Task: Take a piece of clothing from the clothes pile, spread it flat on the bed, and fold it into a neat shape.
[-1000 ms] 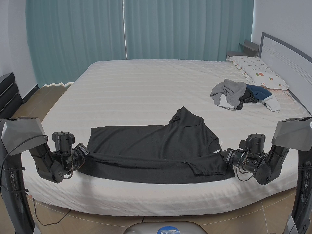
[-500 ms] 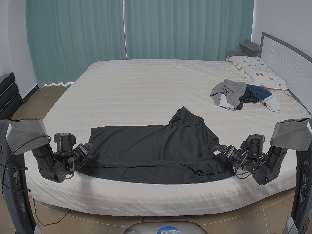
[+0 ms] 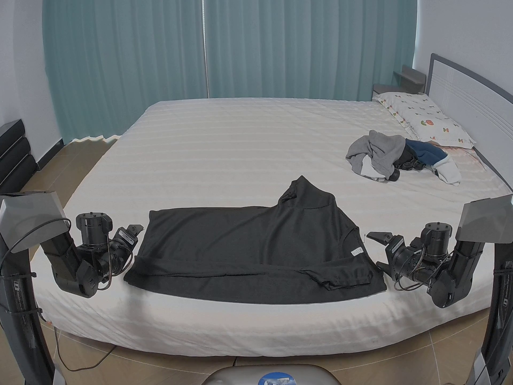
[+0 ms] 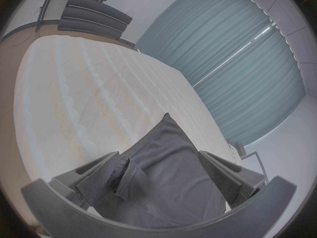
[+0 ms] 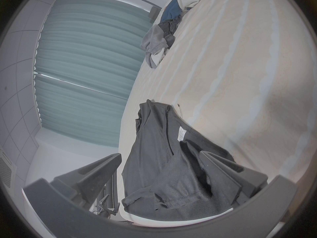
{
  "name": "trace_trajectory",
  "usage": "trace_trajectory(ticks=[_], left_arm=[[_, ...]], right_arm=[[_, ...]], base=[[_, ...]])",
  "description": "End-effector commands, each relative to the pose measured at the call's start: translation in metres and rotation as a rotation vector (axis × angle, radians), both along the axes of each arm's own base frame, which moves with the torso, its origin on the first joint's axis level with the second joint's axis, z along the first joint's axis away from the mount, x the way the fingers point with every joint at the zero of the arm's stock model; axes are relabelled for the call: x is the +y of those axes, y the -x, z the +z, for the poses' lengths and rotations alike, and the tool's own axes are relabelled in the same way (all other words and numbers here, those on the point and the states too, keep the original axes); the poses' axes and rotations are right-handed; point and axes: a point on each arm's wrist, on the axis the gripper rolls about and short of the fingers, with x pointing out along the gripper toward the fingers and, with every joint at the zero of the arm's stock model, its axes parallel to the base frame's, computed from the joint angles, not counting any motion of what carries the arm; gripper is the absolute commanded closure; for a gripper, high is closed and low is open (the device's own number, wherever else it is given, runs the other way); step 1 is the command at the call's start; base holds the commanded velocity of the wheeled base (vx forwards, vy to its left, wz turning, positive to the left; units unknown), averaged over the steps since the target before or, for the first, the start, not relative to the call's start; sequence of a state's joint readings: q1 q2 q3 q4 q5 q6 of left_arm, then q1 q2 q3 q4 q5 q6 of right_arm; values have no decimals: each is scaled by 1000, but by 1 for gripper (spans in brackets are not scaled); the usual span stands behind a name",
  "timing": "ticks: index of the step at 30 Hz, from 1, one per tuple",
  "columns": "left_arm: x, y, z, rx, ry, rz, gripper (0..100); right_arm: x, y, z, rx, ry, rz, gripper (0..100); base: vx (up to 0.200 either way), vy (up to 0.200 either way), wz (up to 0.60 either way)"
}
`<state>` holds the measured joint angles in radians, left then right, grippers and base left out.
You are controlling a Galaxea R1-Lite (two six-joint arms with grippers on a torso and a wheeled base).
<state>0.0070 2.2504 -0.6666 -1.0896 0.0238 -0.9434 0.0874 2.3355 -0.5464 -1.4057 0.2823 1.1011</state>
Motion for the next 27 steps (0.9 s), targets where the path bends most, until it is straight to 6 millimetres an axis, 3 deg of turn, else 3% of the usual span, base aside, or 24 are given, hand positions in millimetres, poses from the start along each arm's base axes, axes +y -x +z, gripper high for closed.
trace_trajectory(ticks=[1,8,14,27], left_arm=[[0,4,4,-2,1,-1,0],[0,10,17,36,40,-70,0],[19,22,50,36,107,-117,0],[8,22,48,72,148,-138,0]], right_arm=[[2,7,-3,15,-1,10,0],[4,13,-6,6,0,17,0],[6,13,-9,13,8,24,0],[8,16,-12,21,28,36,0]], base=[[0,0,0],[0,0,0],[0,0,0],[0,0,0]])
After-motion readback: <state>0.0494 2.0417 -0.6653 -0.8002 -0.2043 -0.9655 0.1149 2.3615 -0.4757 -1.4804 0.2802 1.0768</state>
